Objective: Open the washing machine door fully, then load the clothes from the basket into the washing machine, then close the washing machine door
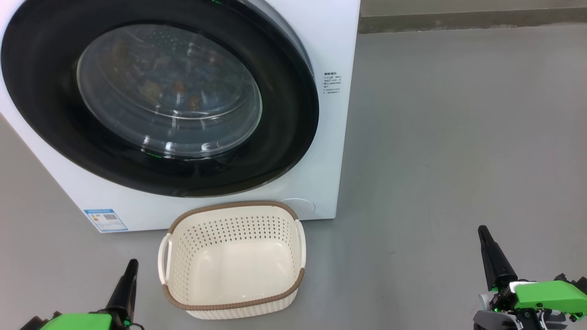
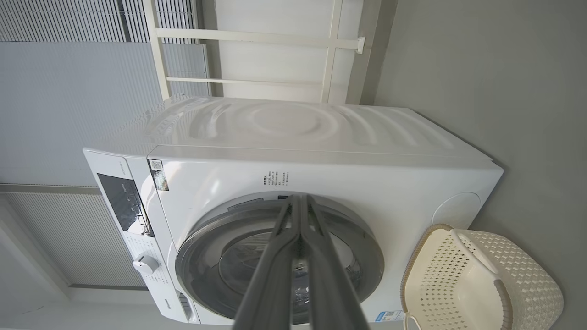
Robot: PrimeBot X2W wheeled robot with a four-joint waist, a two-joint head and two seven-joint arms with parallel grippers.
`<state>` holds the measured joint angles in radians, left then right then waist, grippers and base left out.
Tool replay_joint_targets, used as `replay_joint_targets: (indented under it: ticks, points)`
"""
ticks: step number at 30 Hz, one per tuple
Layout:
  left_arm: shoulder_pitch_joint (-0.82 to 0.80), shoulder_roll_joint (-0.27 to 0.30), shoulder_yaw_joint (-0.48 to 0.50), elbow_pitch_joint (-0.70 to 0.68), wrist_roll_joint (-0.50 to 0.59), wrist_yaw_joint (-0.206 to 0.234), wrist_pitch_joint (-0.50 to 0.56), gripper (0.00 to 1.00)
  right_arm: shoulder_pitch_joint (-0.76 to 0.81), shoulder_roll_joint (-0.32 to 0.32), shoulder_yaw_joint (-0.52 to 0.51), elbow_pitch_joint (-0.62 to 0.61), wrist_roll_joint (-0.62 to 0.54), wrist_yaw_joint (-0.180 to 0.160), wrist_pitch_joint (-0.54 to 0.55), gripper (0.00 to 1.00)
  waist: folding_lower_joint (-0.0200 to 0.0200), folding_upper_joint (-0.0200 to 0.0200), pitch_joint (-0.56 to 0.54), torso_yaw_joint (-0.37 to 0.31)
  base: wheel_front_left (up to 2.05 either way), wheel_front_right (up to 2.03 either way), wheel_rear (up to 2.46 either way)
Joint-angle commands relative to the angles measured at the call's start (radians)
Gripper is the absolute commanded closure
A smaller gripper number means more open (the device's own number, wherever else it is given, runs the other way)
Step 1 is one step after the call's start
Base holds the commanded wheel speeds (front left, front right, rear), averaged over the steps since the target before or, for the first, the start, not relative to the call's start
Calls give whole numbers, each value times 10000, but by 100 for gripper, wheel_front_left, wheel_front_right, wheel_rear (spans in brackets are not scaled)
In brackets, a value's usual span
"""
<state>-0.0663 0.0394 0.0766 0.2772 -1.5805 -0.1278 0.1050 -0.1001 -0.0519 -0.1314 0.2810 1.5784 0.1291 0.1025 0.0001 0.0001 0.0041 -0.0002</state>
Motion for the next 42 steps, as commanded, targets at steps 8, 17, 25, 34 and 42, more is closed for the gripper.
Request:
replay_joint_targets:
  ticks: [8,17,25,34,42]
  points:
    - [-417,108,378,-322,-276,-29,87,100,-78,16,171,-362,297,16,112,100,-1,-1,-10,2,0,0,0]
    - [-417,108,377,-323,-277,-29,87,100,-78,16,172,-362,298,16,111,100,-1,-1,-10,2,0,0,0]
    - [-417,108,376,-323,-277,-29,86,100,-78,16,173,-362,299,16,110,100,-1,-1,-10,2,0,0,0]
    - [-417,108,376,-323,-278,-29,85,100,-78,16,173,-363,299,16,110,100,-1,-1,-10,2,0,0,0]
    - [-417,108,375,-323,-279,-29,85,100,-78,16,174,-363,300,16,110,100,-1,-1,-10,2,0,0,0]
